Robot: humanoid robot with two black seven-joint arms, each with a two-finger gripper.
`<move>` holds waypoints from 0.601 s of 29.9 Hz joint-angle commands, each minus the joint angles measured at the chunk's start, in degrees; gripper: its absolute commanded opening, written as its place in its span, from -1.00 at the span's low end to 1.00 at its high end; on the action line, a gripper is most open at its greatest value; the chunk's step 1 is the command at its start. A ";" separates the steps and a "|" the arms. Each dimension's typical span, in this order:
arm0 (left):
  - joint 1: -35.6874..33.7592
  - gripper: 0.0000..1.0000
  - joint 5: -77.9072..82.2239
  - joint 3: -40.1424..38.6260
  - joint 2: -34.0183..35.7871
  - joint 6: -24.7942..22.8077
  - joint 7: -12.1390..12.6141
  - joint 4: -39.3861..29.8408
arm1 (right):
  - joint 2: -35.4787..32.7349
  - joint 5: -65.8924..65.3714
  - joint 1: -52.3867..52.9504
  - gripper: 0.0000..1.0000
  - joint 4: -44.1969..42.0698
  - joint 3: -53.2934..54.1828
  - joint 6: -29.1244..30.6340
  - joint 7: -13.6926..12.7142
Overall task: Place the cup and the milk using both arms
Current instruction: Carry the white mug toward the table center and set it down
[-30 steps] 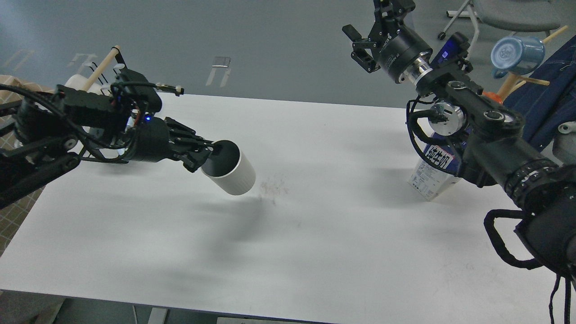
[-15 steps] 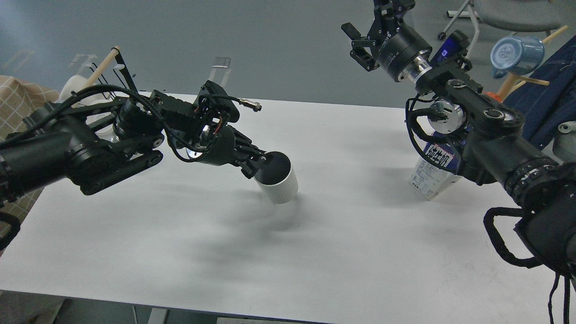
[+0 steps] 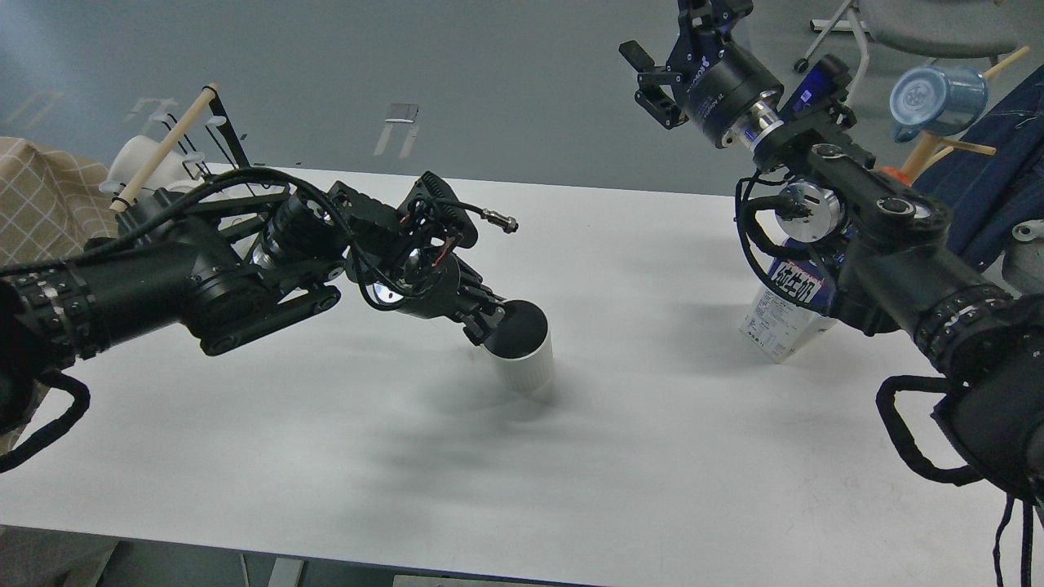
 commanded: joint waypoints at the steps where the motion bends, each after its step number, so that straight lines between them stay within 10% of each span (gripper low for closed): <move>1: -0.30 -1.00 0.00 0.79 -0.20 0.00 0.06 0.46 | 0.00 0.00 -0.09 1.00 0.00 -0.01 0.00 0.00; 18: 0.05 -1.00 -0.36 0.70 -1.26 0.00 2.25 0.46 | 0.00 0.00 -0.27 1.00 0.00 0.08 0.00 0.00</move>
